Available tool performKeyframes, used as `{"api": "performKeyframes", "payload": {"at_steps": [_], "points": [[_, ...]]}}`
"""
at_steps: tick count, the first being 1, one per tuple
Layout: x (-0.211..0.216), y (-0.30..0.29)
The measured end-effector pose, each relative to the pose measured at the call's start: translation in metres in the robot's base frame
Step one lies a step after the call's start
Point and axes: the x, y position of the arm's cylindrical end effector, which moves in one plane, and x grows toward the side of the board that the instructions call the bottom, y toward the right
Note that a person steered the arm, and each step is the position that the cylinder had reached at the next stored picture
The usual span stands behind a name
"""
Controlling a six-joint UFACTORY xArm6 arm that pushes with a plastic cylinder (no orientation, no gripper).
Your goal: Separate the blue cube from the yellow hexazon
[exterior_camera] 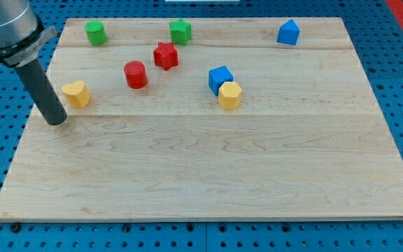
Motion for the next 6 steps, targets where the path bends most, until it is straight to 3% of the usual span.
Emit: {"api": "performKeyframes", "payload": {"at_steps": [2, 3, 4, 6], "points": [[0.007, 0.025], [0.003, 0.123], [-0.035, 0.179], [-0.107, 0.206]]}}
